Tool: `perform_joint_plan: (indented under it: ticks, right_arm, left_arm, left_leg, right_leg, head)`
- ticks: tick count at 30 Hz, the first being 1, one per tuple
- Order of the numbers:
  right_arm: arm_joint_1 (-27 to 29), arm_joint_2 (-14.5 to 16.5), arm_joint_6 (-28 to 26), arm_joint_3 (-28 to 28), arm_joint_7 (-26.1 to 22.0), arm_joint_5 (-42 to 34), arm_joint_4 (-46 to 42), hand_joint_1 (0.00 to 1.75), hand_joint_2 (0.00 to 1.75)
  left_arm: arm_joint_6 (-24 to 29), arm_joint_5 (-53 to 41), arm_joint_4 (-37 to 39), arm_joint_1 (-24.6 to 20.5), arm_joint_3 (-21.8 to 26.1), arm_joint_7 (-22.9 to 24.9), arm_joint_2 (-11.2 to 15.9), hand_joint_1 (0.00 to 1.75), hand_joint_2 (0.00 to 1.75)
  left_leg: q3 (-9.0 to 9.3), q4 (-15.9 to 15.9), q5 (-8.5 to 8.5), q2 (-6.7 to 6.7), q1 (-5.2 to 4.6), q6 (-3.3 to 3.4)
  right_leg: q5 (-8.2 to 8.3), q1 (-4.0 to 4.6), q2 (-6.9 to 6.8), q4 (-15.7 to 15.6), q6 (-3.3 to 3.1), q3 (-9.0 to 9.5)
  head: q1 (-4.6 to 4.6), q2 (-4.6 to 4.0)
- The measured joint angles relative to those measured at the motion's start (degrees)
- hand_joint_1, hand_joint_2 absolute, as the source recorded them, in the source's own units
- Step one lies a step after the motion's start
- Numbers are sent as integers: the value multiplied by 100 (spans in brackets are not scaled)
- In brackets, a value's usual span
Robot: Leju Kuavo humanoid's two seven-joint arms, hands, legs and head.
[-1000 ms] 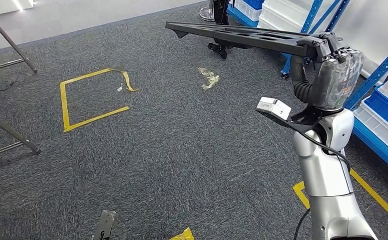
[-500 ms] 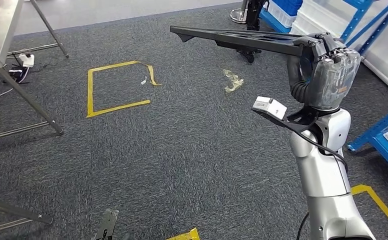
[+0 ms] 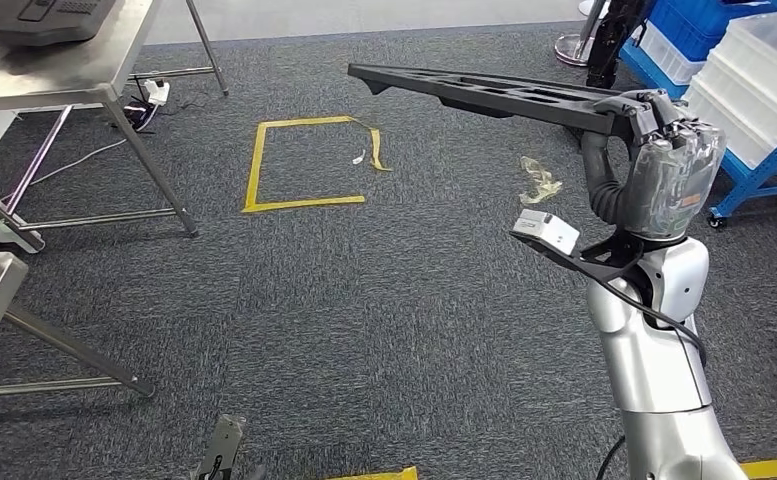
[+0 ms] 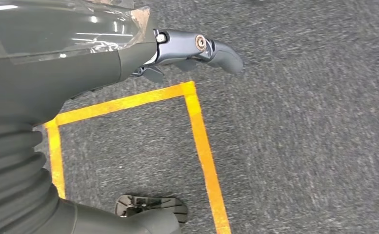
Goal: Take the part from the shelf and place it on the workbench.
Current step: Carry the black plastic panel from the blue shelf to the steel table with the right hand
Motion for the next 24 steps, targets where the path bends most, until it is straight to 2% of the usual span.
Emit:
perform_joint_plan:
  ticks: [1,2,3,5,7,8,9,10,12,13,14,16,17,18,19,20,21,22,23,24]
  right_arm:
    - [3,7,0,3,9,8,-5,175,175]
    - [3,14,1,5,21,10,-12,175,175]
    - [3,18,1,7,37,8,-20,175,175]
    - [6,9,2,7,59,-10,-31,175,175]
    - [7,1,2,8,63,-41,-32,175,175]
    - [7,0,2,9,62,-57,-32,175,175]
    - [7,0,1,10,61,-67,-32,175,175]
    - [5,0,2,11,59,-72,-32,175,175]
    - [1,-4,1,14,54,-84,-32,175,175]
    - [-4,-9,1,16,50,-90,-32,175,175]
    - [-11,-11,1,20,44,-93,-32,175,175]
    - [-22,1,1,30,35,-75,-33,175,175]
    - [-25,8,1,35,32,-62,-34,175,175]
    - [-27,14,0,40,28,-52,-38,175,175]
    - [-28,12,0,42,22,-51,-42,175,175]
    - [-23,1,0,40,14,-59,-45,175,175]
    - [-13,-5,0,38,2,-70,-48,175,175]
    - [2,-14,0,35,-10,-85,-47,175,175]
    - [19,-18,0,34,-22,-97,-46,175,175]
    - [30,-18,0,34,-31,-104,-46,175,175]
  left_arm:
    - [-1,-4,2,12,-1,8,6,0,175]
    - [-1,-5,3,20,-1,13,11,0,175]
    - [-1,-6,4,21,-2,16,16,0,175]
    - [-1,-7,4,13,-3,18,18,0,175]
    - [-1,-6,4,16,-3,19,14,0,175]
    - [-1,-3,4,21,-3,20,13,0,175]
    - [0,0,4,25,-3,21,14,0,175]
    - [1,2,4,25,-3,22,16,0,175]
    - [3,13,4,14,-2,18,21,0,175]
    - [7,22,3,8,-2,11,22,0,175]
    - [10,31,3,6,-1,3,23,0,175]
    - [19,40,3,12,-1,-15,26,0,175]
    - [21,40,3,18,0,-22,25,0,175]
    - [25,39,2,16,1,-27,25,0,175]
    - [26,38,1,9,1,-31,24,0,175]
    - [27,37,1,2,1,-34,17,0,175]
    - [27,37,1,-4,1,-34,12,0,175]
    - [26,37,1,-2,-1,-35,5,0,175]
    - [26,38,2,5,0,-35,-1,0,175]
    - [26,38,2,11,1,-35,-2,0,175]
  left_leg:
    - [-12,-5,5,-13,12,-26]
    - [-51,52,-37,91,8,-48]
    - [-128,207,-140,258,0,-65]
    - [-439,870,-494,647,-16,-92]
    - [-765,1572,-754,758,0,-109]
    - [-815,1687,-753,772,6,-111]
    - [-739,1550,-647,794,10,-108]
    - [-555,1212,-475,852,11,-96]
    - [-126,435,-210,1126,-22,-48]
    - [2,203,-160,1221,-49,-15]
    - [51,107,-161,1261,-78,17]
    - [54,77,-143,1118,-104,82]
    - [65,53,-124,1044,-95,117]
    - [78,27,-103,970,-75,153]
    - [91,5,-84,892,-49,186]
    - [93,-7,-72,814,-31,207]
    - [90,-8,-66,732,-21,220]
    - [89,-7,-63,645,-19,226]
    - [89,-6,-61,556,-18,226]
    - [90,-4,-59,468,-16,223]
  right_leg:
    - [13,-9,-59,-8,-32,5]
    - [24,-15,-122,-18,-70,14]
    - [31,-21,-189,-30,-118,23]
    - [24,7,-329,-35,-194,32]
    - [13,39,-475,-33,-225,30]
    - [8,48,-549,-32,-232,31]
    - [2,52,-620,-32,-236,38]
    - [-8,54,-688,-31,-236,50]
    - [-41,95,-814,-25,-210,75]
    - [-58,121,-871,-23,-185,84]
    - [-68,147,-931,-26,-163,91]
    - [-81,169,-1059,-47,-118,114]
    - [-111,161,-1036,-17,-96,107]
    - [-183,152,-924,105,-82,56]
    - [-304,142,-749,361,-80,-63]
    - [-450,123,-547,730,-93,-242]
    - [-592,120,-411,1142,-106,-448]
    - [-686,118,-345,1489,-105,-636]
    - [-697,114,-323,1649,-85,-744]
    - [-628,107,-311,1598,-50,-752]
  head:
    - [1,0]
    - [-12,0]
    - [-27,0]
    - [-57,0]
    - [-63,0]
    - [-65,0]
    - [-65,0]
    - [-66,0]
    - [-66,0]
    - [-59,0]
    - [-53,0]
    - [-41,0]
    - [-41,0]
    - [-41,0]
    - [-32,0]
    - [-24,0]
    - [-16,0]
    - [-5,0]
    - [-4,0]
    - [-4,0]
